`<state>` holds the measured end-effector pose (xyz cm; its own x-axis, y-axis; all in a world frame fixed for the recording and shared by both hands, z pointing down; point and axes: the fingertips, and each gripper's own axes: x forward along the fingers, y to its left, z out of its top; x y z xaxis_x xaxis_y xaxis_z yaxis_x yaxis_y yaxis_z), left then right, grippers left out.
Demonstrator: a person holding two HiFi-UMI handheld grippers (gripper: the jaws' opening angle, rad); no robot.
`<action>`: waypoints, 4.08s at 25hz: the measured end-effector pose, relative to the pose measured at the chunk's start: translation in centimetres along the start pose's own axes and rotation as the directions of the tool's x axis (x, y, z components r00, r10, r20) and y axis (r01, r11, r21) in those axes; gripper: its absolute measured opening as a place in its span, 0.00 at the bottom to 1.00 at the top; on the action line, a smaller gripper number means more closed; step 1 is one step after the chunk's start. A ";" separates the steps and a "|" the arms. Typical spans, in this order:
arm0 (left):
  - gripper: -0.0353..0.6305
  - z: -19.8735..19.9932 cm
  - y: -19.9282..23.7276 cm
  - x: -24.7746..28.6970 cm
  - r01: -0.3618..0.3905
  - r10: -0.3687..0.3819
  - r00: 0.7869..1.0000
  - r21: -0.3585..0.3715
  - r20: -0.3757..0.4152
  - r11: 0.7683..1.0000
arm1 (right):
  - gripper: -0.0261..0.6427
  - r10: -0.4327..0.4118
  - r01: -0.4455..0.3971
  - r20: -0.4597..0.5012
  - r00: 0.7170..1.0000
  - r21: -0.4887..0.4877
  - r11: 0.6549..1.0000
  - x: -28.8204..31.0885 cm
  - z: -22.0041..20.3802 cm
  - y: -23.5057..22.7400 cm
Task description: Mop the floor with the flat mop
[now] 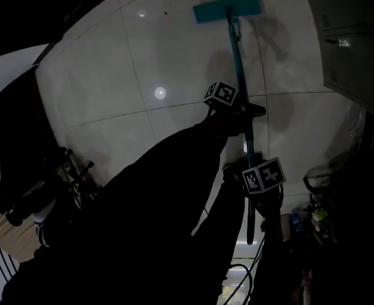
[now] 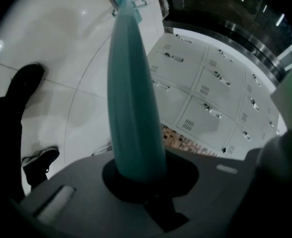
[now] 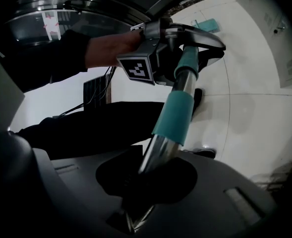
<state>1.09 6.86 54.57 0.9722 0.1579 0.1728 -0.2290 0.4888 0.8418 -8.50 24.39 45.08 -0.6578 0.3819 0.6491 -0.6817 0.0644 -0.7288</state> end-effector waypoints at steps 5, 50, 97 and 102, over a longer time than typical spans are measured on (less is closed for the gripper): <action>0.12 -8.7 4.1 2.6 -0.011 0.011 1.000 -0.024 -0.023 1.000 | 0.14 -0.009 0.009 -0.019 1.000 0.001 1.000 2.2 -9.4 0.4; 0.12 -5.1 4.4 2.0 -0.025 0.022 0.999 -0.102 -0.032 0.994 | 0.15 0.061 -0.059 -0.032 0.998 0.056 0.997 1.1 -5.1 0.3; 0.12 -21.8 12.2 7.7 -0.083 0.079 0.995 -0.066 -0.067 0.994 | 0.16 0.048 -0.048 0.002 0.999 0.022 0.999 5.8 -23.3 0.4; 0.12 -26.8 14.9 9.1 -0.096 0.087 0.992 -0.098 -0.091 0.991 | 0.16 0.057 -0.057 -0.006 0.998 0.027 0.998 7.1 -28.1 0.8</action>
<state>5.22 38.52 54.97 0.9403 0.2768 0.1981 -0.3245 0.5536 0.7670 -4.70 53.09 42.98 -0.6935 0.3906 0.6054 -0.6518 0.0178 -0.7582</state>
